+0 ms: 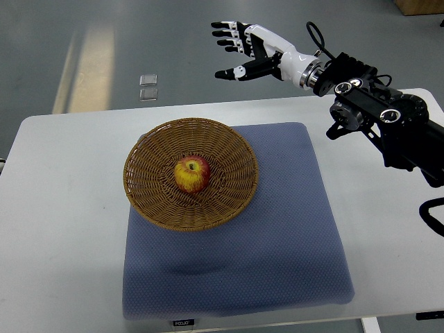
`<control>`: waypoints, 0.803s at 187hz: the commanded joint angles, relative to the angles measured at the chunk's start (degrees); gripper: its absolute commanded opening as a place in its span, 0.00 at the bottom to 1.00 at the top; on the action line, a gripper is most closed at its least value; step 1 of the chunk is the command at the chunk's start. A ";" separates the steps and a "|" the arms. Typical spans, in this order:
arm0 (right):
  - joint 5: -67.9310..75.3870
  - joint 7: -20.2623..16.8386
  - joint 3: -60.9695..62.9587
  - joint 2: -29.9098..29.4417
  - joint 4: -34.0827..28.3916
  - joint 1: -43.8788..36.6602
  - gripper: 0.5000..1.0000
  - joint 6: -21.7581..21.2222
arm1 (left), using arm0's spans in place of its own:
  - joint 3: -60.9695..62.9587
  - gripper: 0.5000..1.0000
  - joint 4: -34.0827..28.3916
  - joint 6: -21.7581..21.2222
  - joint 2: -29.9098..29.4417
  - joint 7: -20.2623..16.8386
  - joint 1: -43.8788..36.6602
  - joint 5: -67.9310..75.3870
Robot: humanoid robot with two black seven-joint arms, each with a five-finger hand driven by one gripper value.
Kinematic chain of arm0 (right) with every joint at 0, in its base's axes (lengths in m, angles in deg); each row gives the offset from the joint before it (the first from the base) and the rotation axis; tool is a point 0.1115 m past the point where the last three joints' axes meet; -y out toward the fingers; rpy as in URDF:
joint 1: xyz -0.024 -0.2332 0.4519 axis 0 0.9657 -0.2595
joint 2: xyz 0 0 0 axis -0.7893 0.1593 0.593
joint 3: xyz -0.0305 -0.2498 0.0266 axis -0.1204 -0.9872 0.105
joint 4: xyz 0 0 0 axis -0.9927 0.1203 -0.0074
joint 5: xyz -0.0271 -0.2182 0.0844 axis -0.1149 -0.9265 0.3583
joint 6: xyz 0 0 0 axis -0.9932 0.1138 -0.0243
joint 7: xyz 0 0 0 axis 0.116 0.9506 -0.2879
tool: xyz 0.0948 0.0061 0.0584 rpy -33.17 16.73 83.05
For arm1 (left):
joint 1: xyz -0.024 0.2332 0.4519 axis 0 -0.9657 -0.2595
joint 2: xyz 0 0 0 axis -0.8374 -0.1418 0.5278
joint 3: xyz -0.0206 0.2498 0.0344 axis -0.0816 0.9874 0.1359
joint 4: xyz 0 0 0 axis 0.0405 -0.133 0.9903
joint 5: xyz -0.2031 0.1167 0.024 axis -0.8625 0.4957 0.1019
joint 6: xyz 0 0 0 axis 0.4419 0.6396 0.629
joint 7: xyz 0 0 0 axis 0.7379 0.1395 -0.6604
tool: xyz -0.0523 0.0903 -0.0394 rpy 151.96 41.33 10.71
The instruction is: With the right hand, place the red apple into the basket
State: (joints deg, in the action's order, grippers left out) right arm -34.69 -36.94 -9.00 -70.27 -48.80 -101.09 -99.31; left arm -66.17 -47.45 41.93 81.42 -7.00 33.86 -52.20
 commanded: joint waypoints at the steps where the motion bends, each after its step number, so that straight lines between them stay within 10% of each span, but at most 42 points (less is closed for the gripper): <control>1: 13.34 -0.34 0.01 0.01 2.98 1.60 0.83 0.30 | 0.00 1.00 -0.07 0.00 0.00 -0.01 0.07 0.00; 150: 46.22 -0.61 8.00 -1.04 5.27 12.76 0.83 2.76 | 0.00 1.00 0.01 0.00 0.00 -0.01 -0.02 0.00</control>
State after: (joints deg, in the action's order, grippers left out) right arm 11.03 -38.09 -0.93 -70.61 -44.22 -89.83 -98.02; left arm -66.17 -47.50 41.93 81.42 -7.02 33.87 -52.20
